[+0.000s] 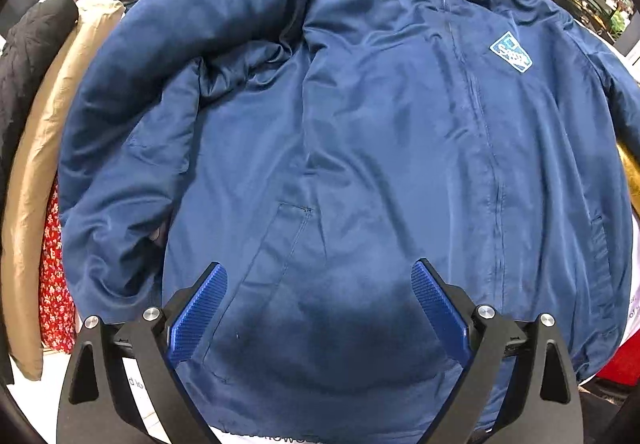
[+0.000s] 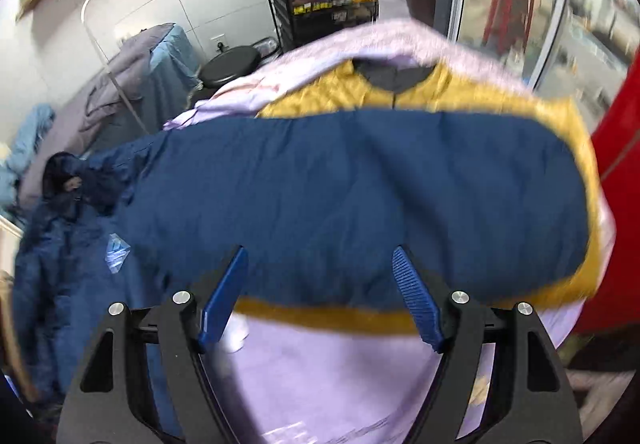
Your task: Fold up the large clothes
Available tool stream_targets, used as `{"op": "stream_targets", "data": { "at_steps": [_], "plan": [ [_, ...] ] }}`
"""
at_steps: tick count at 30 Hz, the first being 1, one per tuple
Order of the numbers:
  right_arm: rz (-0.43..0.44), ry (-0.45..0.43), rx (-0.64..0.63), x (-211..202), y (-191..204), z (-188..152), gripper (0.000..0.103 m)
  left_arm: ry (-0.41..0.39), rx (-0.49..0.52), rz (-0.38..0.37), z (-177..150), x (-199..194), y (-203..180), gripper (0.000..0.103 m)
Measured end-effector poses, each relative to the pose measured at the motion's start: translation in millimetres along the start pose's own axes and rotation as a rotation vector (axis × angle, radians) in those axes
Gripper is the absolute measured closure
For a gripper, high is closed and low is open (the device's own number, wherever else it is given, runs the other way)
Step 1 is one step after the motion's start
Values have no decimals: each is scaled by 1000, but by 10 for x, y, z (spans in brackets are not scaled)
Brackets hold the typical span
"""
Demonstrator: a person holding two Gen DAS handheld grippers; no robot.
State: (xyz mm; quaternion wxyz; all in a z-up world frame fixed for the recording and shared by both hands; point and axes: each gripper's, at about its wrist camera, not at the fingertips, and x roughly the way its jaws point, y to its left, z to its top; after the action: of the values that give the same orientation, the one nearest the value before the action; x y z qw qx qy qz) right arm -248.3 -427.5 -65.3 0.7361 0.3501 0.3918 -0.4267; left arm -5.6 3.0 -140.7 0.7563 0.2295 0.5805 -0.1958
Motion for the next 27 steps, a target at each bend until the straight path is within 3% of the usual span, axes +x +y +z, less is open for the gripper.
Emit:
{"op": "stream_targets", "data": {
  "at_steps": [3,6,10,18,20,23,25,27],
  "plan": [
    [1,-1,65,19,-78,-123,29,-5,13,-1,28,-11,-8,12],
    [1,-18,214,-4,-358,-169,29,-16,20,2,49,-24,-13,12],
    [-75,-52,373,-69,-763,-172,29,-3,9,-6,60,20,-6,12],
    [-103,-100,466,-139,-1158,-4,29,5,22,-30,84,61,-134,12],
    [-98,-90,463,-91,-1180,40,34,2,33,-34,82,60,-180,12],
    [-114,-78,423,-58,-1112,101,52,9,51,-31,55,78,-238,12],
    [-112,-100,374,-103,-1034,147,69,10,52,-30,29,87,-251,12],
    [-106,-114,316,-153,-963,232,79,14,49,-33,12,97,-248,12]
  ]
}}
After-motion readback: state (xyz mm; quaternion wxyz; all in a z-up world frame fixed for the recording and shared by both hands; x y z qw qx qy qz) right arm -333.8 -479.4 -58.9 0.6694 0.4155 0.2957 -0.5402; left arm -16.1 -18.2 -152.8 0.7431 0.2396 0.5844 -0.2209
